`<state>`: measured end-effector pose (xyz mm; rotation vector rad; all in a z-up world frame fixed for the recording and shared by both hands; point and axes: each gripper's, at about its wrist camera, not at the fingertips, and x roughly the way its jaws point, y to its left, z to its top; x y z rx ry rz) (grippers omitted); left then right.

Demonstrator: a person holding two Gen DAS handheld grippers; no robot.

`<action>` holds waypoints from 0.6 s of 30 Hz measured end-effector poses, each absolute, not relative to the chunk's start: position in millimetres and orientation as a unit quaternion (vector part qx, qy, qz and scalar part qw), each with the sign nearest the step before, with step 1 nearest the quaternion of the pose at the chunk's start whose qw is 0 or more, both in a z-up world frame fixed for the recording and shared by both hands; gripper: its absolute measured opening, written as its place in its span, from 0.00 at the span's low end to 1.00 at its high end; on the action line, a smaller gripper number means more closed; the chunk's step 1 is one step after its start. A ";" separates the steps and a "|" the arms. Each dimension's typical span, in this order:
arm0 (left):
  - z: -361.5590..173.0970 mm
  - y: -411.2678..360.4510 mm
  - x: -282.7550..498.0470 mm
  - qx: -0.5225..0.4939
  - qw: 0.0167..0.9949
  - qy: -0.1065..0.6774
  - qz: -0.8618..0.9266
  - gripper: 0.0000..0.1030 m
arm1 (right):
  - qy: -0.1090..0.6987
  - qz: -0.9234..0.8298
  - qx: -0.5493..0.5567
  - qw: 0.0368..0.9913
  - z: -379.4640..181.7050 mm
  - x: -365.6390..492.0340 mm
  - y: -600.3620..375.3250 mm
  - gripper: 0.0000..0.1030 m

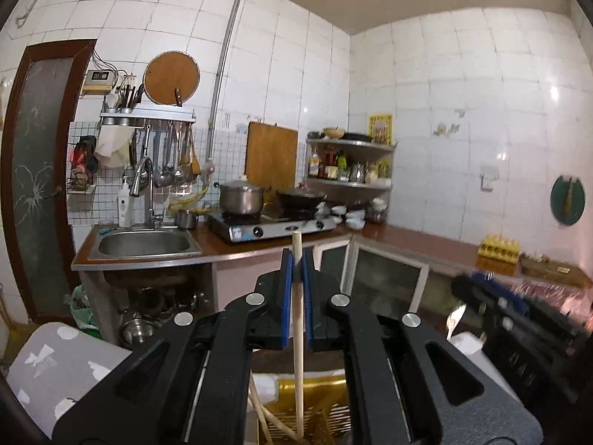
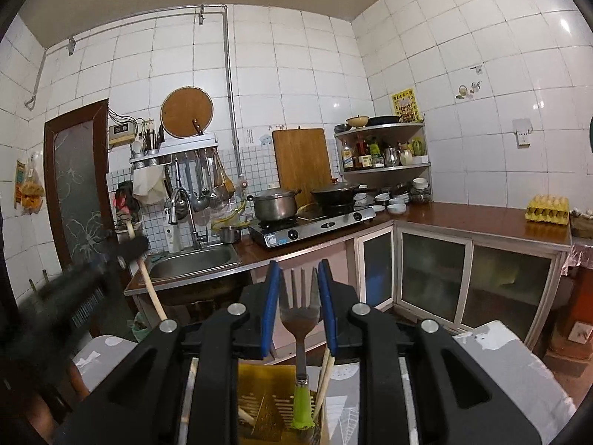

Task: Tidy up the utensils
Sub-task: 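Open both grippers to drop the fork and chopstick into the caddy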

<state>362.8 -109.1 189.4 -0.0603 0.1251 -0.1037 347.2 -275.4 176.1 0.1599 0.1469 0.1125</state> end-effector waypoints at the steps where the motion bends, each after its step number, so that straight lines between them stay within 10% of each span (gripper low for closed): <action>1: 179.7 -110.7 365.6 -0.026 0.996 0.064 -0.050 0.04 | 0.077 0.057 0.077 0.992 169.8 351.9 -274.0 0.21; 12: 133.4 -99.9 372.0 -0.008 0.993 0.112 -0.032 0.04 | 0.170 0.061 0.060 0.982 105.8 372.1 -274.7 0.22; 14: 134.6 -92.1 364.5 -0.007 0.993 0.117 -0.026 0.06 | 0.185 0.052 0.057 0.980 102.0 367.9 -277.8 0.35; 16: 138.8 -84.6 353.6 -0.013 0.992 0.121 -0.024 0.30 | 0.190 0.043 0.061 0.979 100.6 358.3 -282.8 0.59; 18: 145.5 -74.3 335.9 -0.021 0.992 0.120 -0.022 0.53 | 0.192 0.037 0.062 0.979 102.0 343.4 -287.7 0.61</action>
